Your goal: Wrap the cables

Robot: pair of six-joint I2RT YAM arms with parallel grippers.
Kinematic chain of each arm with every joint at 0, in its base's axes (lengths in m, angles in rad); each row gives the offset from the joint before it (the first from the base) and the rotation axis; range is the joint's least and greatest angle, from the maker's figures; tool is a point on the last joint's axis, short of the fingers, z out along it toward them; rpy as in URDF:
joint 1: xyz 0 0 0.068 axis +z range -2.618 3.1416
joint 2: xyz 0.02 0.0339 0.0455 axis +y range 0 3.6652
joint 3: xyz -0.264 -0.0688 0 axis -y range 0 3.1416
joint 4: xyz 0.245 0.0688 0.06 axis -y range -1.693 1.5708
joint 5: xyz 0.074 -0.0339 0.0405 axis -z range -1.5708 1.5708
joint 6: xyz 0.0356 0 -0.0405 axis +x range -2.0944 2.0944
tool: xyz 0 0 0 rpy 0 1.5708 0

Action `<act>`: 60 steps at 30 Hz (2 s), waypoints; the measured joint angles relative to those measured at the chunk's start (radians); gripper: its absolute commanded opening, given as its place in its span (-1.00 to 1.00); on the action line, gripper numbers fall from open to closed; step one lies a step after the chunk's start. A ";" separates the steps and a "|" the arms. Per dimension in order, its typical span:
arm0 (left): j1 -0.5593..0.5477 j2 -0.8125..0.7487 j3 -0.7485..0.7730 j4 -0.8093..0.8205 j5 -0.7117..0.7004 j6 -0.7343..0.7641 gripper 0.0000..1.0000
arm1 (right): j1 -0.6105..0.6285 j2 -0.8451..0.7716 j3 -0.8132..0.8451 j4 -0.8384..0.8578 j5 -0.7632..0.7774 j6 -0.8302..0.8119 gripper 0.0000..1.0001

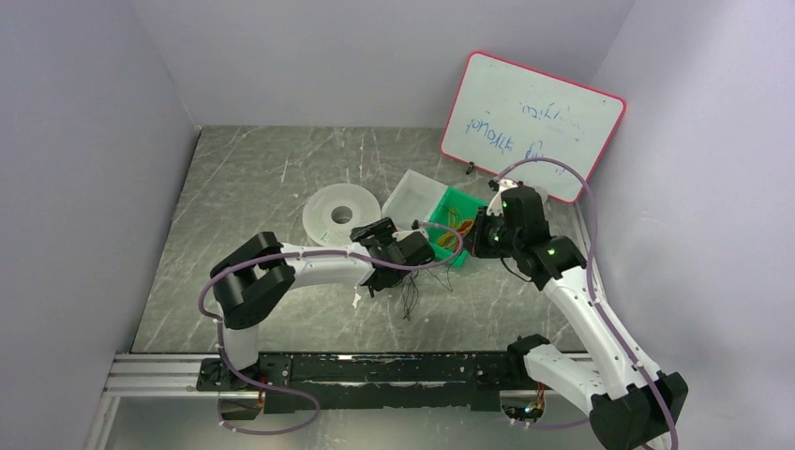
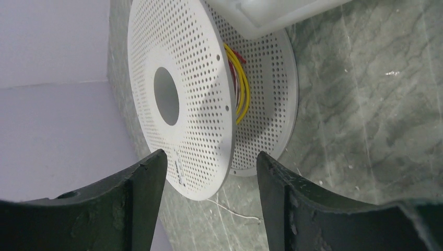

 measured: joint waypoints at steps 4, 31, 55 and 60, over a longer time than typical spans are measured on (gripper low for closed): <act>0.017 0.015 -0.002 0.048 -0.005 0.044 0.29 | -0.003 -0.012 0.000 0.000 -0.002 0.000 -1.00; 0.109 0.075 -0.013 0.100 -0.060 0.098 -0.44 | -0.005 -0.025 -0.008 0.000 -0.005 0.001 -1.00; 0.122 -0.175 0.053 -0.134 -0.145 -0.077 -0.86 | -0.007 -0.017 -0.008 0.001 -0.005 0.001 -1.00; 0.122 -0.235 0.053 -0.226 -0.110 -0.186 -0.86 | -0.007 -0.011 -0.008 0.004 -0.005 0.001 -1.00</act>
